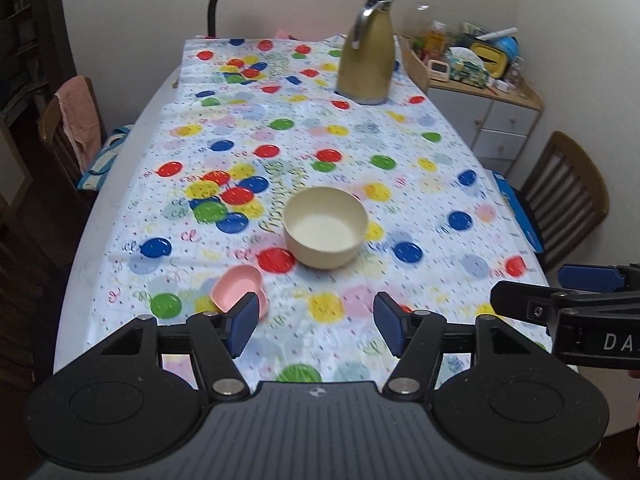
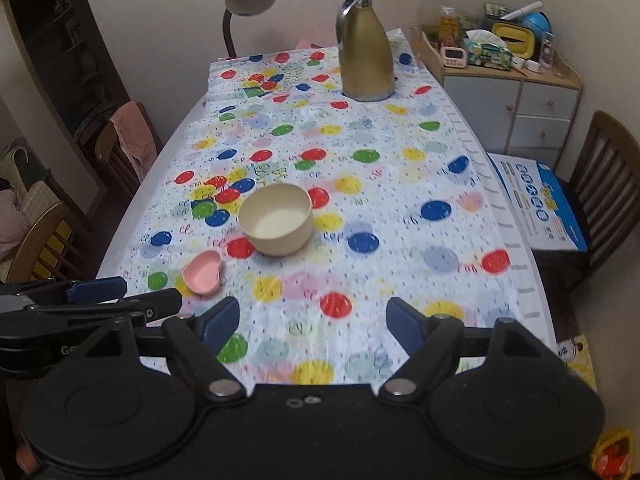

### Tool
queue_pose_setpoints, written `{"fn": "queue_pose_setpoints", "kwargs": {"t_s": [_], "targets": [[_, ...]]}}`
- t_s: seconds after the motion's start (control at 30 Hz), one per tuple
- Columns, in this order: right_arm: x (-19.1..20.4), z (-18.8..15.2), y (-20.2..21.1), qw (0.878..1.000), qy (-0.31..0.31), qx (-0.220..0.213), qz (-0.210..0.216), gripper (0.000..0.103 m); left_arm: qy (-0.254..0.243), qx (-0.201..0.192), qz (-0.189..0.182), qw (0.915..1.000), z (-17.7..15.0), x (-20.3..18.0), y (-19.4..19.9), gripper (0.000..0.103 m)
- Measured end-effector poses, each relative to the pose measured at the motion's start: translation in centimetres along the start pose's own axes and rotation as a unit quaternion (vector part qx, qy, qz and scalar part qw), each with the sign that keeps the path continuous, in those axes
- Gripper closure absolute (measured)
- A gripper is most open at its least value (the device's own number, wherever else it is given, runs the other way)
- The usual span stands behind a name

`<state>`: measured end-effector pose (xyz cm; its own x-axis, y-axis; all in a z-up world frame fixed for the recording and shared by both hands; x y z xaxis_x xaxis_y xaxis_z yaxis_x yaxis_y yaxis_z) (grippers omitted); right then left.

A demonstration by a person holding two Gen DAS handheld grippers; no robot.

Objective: Organize plates and bowls
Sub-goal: 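Move both grippers to the cream bowl and grasp its rim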

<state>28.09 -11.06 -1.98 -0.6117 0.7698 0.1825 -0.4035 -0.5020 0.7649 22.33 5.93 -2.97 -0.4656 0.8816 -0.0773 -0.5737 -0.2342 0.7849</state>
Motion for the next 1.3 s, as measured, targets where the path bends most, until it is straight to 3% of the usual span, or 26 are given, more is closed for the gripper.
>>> {"fn": "queue_pose_setpoints", "kwargs": {"t_s": [0.17,0.4,0.73,1.07,1.3], "targets": [[0.1,3.4,-3.3,1.000,0.016,0.003,0.008,0.016,0.018,-0.003,0.022,0.9996,2.9,1.9,-3.3,0.024],[0.2,7.1,-9.2,0.999,0.021,0.023,0.019,0.015,0.047,0.017,0.051,0.9975,5.4,3.8,-9.0,0.024],[-0.8,9.0,-18.4,0.998,-0.001,0.059,0.020,0.015,0.051,0.049,0.073,0.9948,6.4,4.3,-16.3,0.024],[-1.9,8.7,-24.5,0.996,-0.008,0.091,0.005,0.034,0.057,0.079,0.077,0.9923,6.2,4.6,-21.2,0.024],[-1.2,8.2,-26.0,0.995,-0.004,0.102,0.009,0.055,0.059,0.071,0.071,0.9933,6.2,4.1,-22.0,0.025]]}}
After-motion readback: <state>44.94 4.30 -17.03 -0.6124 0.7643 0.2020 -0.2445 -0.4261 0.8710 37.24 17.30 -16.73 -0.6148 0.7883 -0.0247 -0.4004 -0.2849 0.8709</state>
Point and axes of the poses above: each gripper's, at about its wrist camera, not at the fingertips, and y roughly against the way its jaws point, x to its left, z to its top, the point moved 5 cm from there along -y, roughly the way its jaws point
